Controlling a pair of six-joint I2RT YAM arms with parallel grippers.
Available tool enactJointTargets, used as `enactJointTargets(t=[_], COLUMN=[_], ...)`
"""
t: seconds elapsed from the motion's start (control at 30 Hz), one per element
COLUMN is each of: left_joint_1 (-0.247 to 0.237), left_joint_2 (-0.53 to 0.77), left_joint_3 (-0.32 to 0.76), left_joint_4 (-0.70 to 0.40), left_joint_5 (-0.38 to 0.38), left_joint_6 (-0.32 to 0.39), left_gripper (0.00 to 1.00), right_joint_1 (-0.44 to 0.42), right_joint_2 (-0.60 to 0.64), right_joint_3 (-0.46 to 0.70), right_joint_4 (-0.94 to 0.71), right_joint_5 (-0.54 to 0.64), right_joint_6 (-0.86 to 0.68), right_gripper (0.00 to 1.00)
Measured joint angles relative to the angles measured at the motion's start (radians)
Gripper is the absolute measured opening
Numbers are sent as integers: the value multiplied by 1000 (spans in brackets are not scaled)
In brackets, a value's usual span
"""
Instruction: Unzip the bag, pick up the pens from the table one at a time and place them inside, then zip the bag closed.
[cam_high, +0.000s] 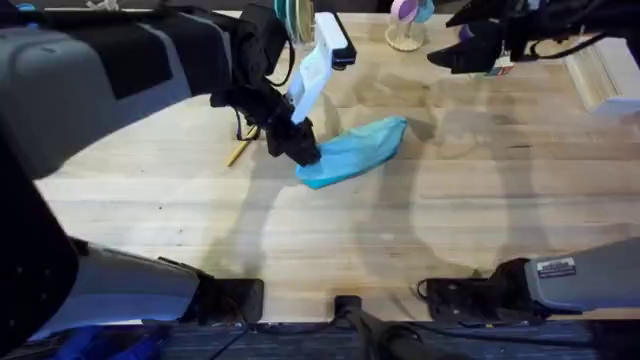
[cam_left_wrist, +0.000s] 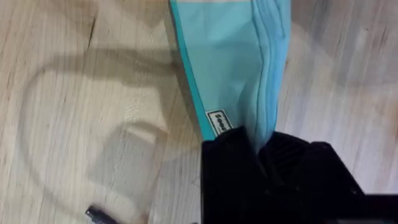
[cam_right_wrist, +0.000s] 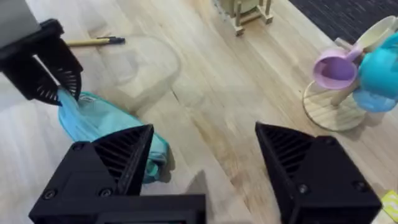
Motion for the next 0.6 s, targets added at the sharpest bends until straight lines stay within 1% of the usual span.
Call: enactJointTargets(t=[0.07,0.13,0.3,0.4,0.6], left_joint_1=[0,0,0,0,0], left_joint_2=[0,0,0,0,0], left_joint_3=[0,0,0,0,0], left_joint_4=[0,0,0,0,0], left_joint_5=[0,0,0,0,0], left_joint_6=[0,0,0,0,0], left_gripper=[44,44,44,44,44], right_joint_1=[-2,-3,-4,-4,-4], right_joint_2=[19,43,125,166,209], right_joint_3=[9,11,11,11,11], right_joint_4=[-25,-85,-253,-293,-317], right_joint_5=[-1,-2,-3,2,27], right_joint_6=[-1,-22,-140,-192,-237], right_gripper=[990,990,991,992,992])
